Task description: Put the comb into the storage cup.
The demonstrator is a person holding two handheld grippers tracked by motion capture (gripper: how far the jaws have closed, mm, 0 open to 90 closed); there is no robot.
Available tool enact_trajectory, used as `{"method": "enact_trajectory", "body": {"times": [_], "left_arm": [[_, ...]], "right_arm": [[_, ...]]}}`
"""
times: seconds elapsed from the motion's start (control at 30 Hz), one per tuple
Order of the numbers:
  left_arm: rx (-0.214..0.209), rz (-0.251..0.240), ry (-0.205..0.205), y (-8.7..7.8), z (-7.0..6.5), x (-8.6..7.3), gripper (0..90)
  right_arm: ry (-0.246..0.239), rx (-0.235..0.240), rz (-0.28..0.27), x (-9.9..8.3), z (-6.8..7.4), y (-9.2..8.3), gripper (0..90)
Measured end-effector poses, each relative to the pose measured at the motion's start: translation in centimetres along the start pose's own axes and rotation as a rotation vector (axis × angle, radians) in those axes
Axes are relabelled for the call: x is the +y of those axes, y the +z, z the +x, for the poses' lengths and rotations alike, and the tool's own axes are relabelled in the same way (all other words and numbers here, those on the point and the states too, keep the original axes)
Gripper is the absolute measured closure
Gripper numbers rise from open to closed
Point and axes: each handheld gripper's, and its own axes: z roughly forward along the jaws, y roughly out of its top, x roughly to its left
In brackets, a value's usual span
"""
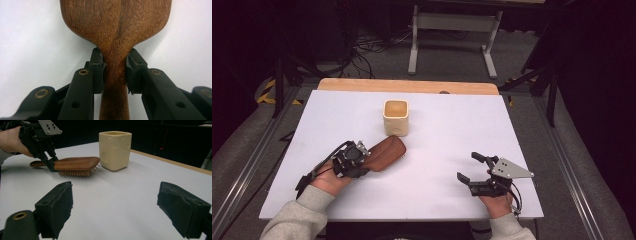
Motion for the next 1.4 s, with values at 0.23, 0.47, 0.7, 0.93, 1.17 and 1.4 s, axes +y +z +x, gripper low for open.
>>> {"method": "enact_trajectory", "body": {"times": [0.23,0.47,0.7,0.93,1.17,1.4], "left_arm": [[-0.005,0.003,-0.014,0.0,-0.1,-0.1,72.3],[-0.005,0.012,-0.011,0.0,0.0,0.1,72.4],[-0.013,0.005,-0.023,-0.1,0.0,0.0,72.8],[-0.014,-0.076,-0.011,-0.6,-0.2,-0.8,72.8],[-0.006,-0.158,0.015,-2.1,-1.1,-1.0,72.8],[0.002,-0.23,0.024,-3.0,-1.7,-1.4,72.7]], "right_arm": [[-0.003,-0.001,0.0,0.0,0.0,0.0,13.5],[-0.004,-0.001,-0.001,0.0,0.0,0.0,13.4],[-0.005,-0.001,0.0,0.0,0.0,0.0,13.4],[-0.004,-0.001,0.003,0.0,0.0,0.1,13.4],[-0.004,-0.001,0.0,0.1,0.1,0.1,13.3],[-0.008,-0.004,0.002,0.2,0.1,0.1,13.3]]}}
